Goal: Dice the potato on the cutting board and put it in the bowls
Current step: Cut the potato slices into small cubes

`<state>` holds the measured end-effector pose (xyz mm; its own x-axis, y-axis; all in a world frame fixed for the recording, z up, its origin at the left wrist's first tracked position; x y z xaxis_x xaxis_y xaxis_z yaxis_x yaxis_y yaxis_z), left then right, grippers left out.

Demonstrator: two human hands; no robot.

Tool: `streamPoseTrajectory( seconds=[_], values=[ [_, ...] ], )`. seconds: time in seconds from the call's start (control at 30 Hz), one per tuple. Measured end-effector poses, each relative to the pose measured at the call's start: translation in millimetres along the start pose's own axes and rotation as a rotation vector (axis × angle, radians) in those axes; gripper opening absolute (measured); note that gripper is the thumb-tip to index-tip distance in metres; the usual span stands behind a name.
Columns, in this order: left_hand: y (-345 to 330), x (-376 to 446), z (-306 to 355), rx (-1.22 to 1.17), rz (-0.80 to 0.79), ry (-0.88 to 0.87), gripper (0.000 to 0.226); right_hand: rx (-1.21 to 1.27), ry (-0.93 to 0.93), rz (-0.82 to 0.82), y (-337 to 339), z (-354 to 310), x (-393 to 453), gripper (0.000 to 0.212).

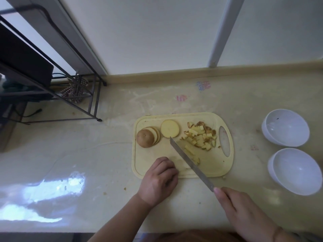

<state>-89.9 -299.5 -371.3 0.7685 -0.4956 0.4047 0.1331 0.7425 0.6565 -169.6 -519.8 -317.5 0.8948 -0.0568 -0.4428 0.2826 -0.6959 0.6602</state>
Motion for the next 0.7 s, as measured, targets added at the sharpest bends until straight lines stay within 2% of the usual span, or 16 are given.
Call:
streamPoseTrajectory(
  seconds=[0.07,0.13,0.23,0.33,0.43,0.5,0.6,0.7],
  values=[
    [5,-2,2,-0.007,0.022,0.012,0.005,-0.013,0.053,0.063,1,-6,-4,0.103],
    [9,-5,3,-0.007,0.039,0.024,0.005,-0.015,0.015,0.031,0,-12,-9,0.106],
    [9,-9,1,0.02,0.045,0.042,0.004,-0.087,0.015,0.01,-3,-15,-14,0.096],
    [6,-6,0,0.021,0.051,0.071,0.004,-0.164,0.041,-0.037,-6,-21,-16,0.1],
    [4,-5,-1,0.01,0.053,0.087,0.004,-0.136,0.007,-0.015,-8,-16,-17,0.105],
    [3,-5,-2,-0.001,0.059,0.098,0.003,-0.152,0.019,-0.003,-8,-20,-17,0.099],
    [2,-5,-2,-0.018,0.067,0.102,0.003,-0.301,0.046,0.08,-10,-21,-18,0.075],
    [3,-4,-2,-0.028,0.058,0.084,0.005,-0.197,0.099,0.05,-25,-17,-8,0.081]
  ],
)
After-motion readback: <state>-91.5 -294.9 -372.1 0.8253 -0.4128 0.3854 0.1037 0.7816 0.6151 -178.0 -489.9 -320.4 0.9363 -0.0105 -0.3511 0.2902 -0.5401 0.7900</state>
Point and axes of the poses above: each hand's wrist, its own x-axis towards the middle knuckle, its own y-axis out of the back of the hand, z = x × y, the point moved 4 cm from there along x, towards the middle knuckle, and after that the axes turned 3 degrees about -x, right-handed, at the moved point
